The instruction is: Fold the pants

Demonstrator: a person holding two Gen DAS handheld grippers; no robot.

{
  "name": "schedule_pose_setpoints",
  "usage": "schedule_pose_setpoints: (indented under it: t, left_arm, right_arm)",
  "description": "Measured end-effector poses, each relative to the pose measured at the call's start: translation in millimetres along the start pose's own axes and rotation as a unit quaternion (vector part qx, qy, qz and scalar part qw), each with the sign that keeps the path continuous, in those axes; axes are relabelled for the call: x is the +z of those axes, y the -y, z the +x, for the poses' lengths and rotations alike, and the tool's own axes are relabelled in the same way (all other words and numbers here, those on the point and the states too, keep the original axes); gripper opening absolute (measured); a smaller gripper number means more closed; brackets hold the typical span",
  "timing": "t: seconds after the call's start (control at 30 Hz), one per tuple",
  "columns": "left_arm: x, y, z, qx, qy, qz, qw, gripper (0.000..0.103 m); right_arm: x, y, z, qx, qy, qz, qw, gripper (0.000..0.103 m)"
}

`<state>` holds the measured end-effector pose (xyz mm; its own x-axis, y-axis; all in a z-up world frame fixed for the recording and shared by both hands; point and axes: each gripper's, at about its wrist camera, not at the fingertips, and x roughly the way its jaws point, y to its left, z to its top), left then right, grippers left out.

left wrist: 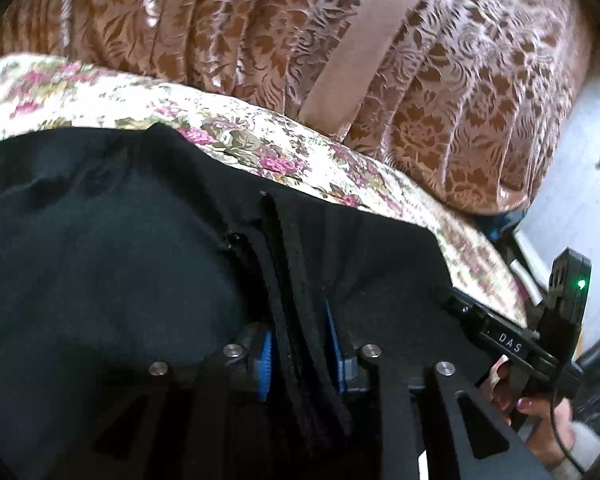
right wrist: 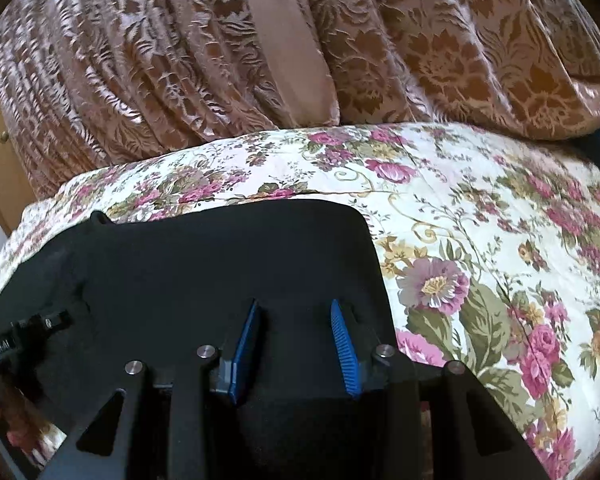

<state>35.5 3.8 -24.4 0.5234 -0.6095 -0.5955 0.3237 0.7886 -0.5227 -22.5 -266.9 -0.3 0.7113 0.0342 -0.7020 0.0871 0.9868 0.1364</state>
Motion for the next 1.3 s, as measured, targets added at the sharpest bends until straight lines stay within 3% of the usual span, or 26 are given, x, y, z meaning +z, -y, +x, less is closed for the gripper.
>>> schedule_pose_setpoints:
  t: [0.1,0.23,0.37,0.4,0.5,0.67,0.83,1.0,1.03,1.23,1.3]
  left_arm:
    - [3,-9,-13,0.006,0.019,-0.025,0.9995,0.04]
    - [7,-10,-14,0.028,0.019,-0.003,0.9994,0.051]
    - [8,-16,-19,0.037,0.026,-0.014,0.9989,0.054]
    - [8,-19,-21,0.037,0.028,-0.022,0.9987,0.054]
    - [9,-30,-38,0.042,0.047,-0.051,0.9967,0.059]
    - [5,-52,-81,0.075,0.102,-0.094,0.9874,0.079]
    - [-8,-77,-125,0.121,0.153,-0.141,0.9706,0.093]
    - [-24,-97,-166,0.178,0.197,-0.163,0.9501,0.094]
    - [-30,-102,-178,0.195,0.214,-0.173,0.9413,0.094]
    - [-56,-131,-215,0.235,0.259,-0.23,0.908,0.094]
    - [-61,-139,-220,0.24,0.259,-0.245,0.9029,0.094]
  right_arm:
    - [5,-12,-17,-0.006,0.013,-0.006,1.0,0.038]
    - [2,-44,-30,0.048,0.031,-0.056,0.997,0.038]
    - [-3,-60,-6,0.084,-0.016,-0.047,0.995,0.038]
    - [-6,-62,4,0.08,-0.035,-0.046,0.995,0.039]
    - [-13,-71,6,0.059,-0.015,-0.073,0.995,0.039]
    - [-15,-69,5,0.062,-0.005,-0.066,0.996,0.039]
    - [-19,-70,1,0.053,0.017,-0.068,0.996,0.04]
    - [-23,-70,0,0.051,0.034,-0.068,0.996,0.04]
    - [-23,-69,0,0.052,0.035,-0.067,0.996,0.04]
    - [-24,-68,0,0.054,0.04,-0.067,0.995,0.04]
    - [-24,-68,0,0.054,0.04,-0.067,0.995,0.04]
